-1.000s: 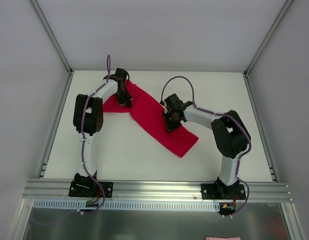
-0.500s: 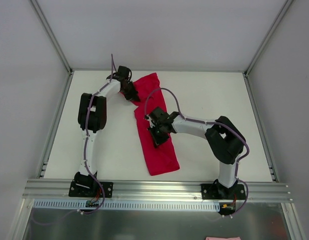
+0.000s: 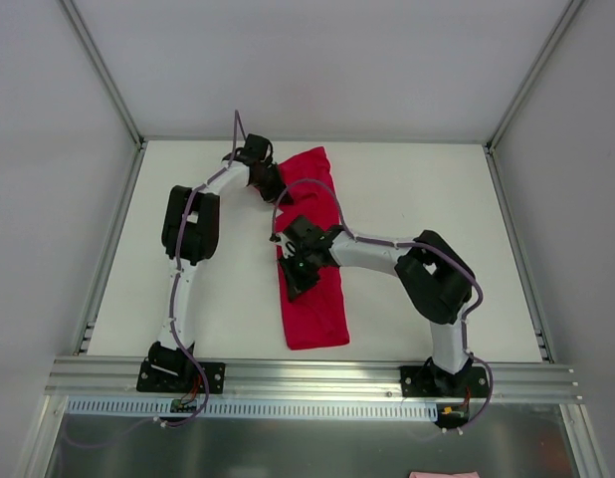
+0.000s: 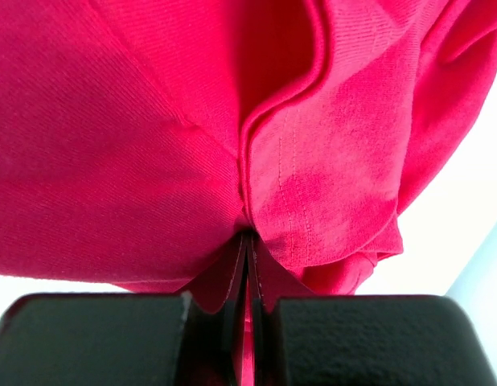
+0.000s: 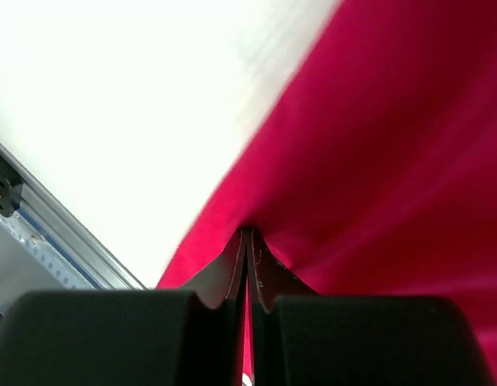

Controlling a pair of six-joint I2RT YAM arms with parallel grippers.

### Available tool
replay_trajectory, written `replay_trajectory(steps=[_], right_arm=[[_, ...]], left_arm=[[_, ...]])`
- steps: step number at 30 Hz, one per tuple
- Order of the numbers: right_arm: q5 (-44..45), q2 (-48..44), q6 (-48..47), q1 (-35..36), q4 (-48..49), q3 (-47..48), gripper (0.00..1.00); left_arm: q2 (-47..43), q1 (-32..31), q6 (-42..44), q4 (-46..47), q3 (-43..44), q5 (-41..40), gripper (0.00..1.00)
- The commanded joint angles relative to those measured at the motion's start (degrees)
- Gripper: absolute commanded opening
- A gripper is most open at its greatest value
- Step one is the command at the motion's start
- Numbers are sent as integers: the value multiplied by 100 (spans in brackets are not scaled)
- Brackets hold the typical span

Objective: Fold and stack the t-shirts
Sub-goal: Rotate the tshirt 90 degrees

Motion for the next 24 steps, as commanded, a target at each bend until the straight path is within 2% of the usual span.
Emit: replay_trajectory(steps=[1,7,11,13,14,15,18,20,21,24], right_arm=[[-302,146,16,165,68,319,1],[-4,138,-247,182,-160,398,1],[347,50,-555,182,-555,626,1],[532,-38,-678,174,-678,775,1],[724,-169,-730,173,-809,820,1],[856,-240,-783,173,-898,873,1],[1454,-653,-968,165,-1153,961,1],[1901,-1047,-1038,139,-1241,891,1],[2043,-1197,-1047,112,-1259,838,4],[2667,-1777,-1030,-2,-1329,610,6]], left_arm=[[52,-67,135,178,11,320,0],[-360,-58,345,309,-226,-206,0],[-397,-32,547,48,116,-285,4],[-388,-23,644,-137,301,-408,18],[-457,-5,662,-155,319,-478,28],[-501,30,688,-173,319,-644,55],[-765,126,767,-208,293,-1066,85],[-1019,170,820,-130,258,-1287,91],[-1090,240,829,-85,214,-1357,93],[-1240,381,829,3,240,-1288,94]])
